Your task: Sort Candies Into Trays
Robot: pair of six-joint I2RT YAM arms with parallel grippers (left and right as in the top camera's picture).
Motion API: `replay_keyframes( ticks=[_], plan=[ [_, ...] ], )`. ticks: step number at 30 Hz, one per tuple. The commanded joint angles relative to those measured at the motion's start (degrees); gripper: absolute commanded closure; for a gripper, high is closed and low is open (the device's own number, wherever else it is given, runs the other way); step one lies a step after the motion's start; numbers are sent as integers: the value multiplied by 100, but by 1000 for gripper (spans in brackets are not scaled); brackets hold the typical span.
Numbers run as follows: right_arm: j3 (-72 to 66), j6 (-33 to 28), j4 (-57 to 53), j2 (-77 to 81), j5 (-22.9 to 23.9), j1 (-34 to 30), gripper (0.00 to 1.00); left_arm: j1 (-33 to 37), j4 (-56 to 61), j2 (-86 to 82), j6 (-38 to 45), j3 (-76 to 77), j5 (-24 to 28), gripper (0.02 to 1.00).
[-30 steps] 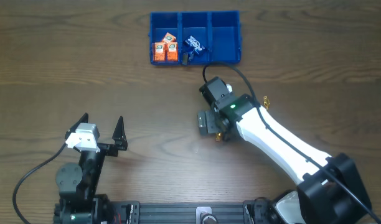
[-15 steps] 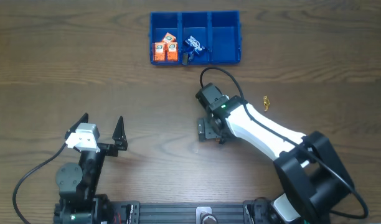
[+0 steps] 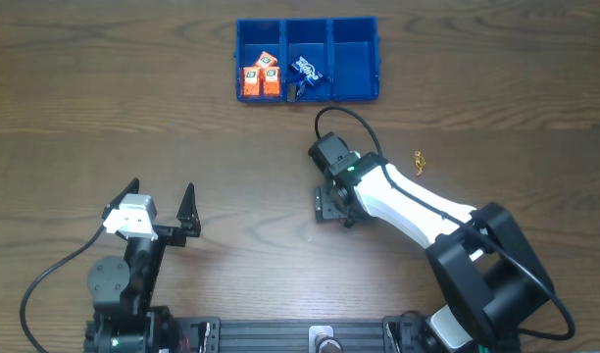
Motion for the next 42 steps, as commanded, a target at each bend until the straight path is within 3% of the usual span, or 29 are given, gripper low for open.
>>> replay_keyframes(
  ticks=[1, 13, 28, 34, 38, 42],
  plan=[
    [-83, 50, 81, 74, 33, -22, 259, 35, -175, -37, 63, -120, 125, 20],
    [-92, 50, 144, 129, 57, -22, 461, 35, -175, -37, 63, -118, 125, 23],
    [-107, 50, 151, 129, 79, -22, 833, 35, -175, -37, 63, -120, 125, 20],
    [20, 44, 103, 42, 105, -33, 873, 35, -175, -37, 63, -120, 125, 23],
    [885, -50, -610, -302, 557, -256, 888, 35, -175, -37, 63, -120, 125, 20],
    [2664, -581, -1419, -313, 1115, -730, 893, 35, -175, -37, 61, -120, 125, 20]
  ],
)
